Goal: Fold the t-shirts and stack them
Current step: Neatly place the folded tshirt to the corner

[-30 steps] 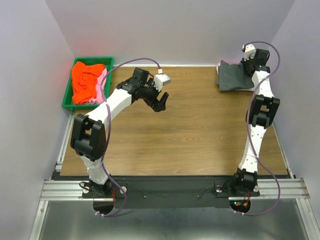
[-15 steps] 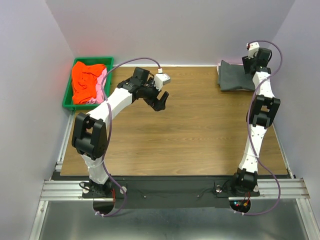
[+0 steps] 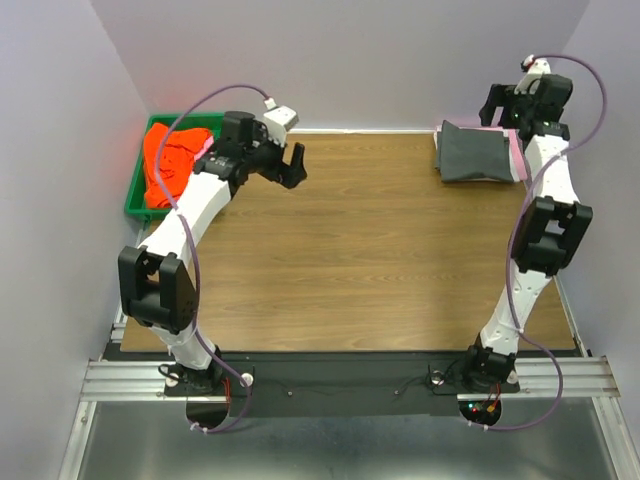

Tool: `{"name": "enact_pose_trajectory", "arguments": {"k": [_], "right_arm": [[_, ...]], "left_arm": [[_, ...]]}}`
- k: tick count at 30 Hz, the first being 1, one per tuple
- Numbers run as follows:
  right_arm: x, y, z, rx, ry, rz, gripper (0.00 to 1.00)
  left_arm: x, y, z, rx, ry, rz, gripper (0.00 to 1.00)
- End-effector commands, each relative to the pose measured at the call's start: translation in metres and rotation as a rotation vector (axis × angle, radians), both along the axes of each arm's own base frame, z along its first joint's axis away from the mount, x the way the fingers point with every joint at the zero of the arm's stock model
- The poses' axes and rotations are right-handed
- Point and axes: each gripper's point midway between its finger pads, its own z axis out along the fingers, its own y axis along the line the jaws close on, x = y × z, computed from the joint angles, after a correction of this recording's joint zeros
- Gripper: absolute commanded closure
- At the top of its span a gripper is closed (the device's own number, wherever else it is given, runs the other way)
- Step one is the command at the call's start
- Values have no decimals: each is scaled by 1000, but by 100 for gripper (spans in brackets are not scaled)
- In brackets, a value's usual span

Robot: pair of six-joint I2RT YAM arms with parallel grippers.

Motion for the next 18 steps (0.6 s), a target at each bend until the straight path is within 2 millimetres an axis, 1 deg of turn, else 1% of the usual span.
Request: {"name": "enact_pose_trajectory", "arguments": {"k": [1, 2, 3, 4, 5, 6, 7, 8, 9, 10, 11, 12, 13, 14, 15, 16, 17, 18], "right_arm": [[-34, 62, 76, 279, -99, 191, 0], [-47, 74, 89, 301, -103, 241, 0], [-54, 84, 85, 340, -76, 271, 0], [-62, 96, 73, 386, -23, 294, 0], [-74, 111, 59, 415, 58, 313, 0], [-85, 120, 57, 415, 86, 330, 0], [-100, 129, 32, 417, 153, 340, 0], [-111, 144, 20, 407, 192, 359, 0], [-121, 151, 10, 390, 218, 363, 0], [-131, 159, 6, 370, 236, 368, 0], [-155, 176, -16, 336, 301, 400, 0], [-167, 184, -22, 311, 322, 415, 0], [-177, 187, -36, 264, 351, 414, 0], [-191, 194, -32, 236, 344, 424, 0], [-211, 207, -58, 231, 411, 445, 0], [-221, 210, -65, 216, 427, 453, 0], [-229, 208, -70, 206, 437, 448, 0], [-250, 221, -84, 191, 472, 480, 0]], "left_arm": [[22, 20, 72, -53, -151, 81, 1], [27, 26, 76, -33, -150, 86, 1], [27, 30, 83, -31, -149, 94, 1], [32, 34, 85, -10, -155, 97, 1], [30, 38, 78, 10, -128, 100, 1], [29, 41, 76, 20, -128, 104, 1], [30, 46, 71, 44, -128, 120, 1], [25, 49, 55, 65, -98, 121, 1], [21, 51, 48, 79, -84, 122, 1], [18, 53, 40, 92, -69, 121, 1], [10, 56, 21, 116, -32, 110, 1], [4, 57, 16, 123, -25, 108, 1], [0, 59, 10, 131, -17, 106, 1], [-9, 61, -9, 147, 25, 102, 1], [-15, 62, -12, 150, 24, 100, 1], [-18, 66, -20, 165, 31, 113, 1], [-28, 71, -44, 189, 77, 116, 1], [-30, 74, -50, 203, 69, 116, 1]]}}
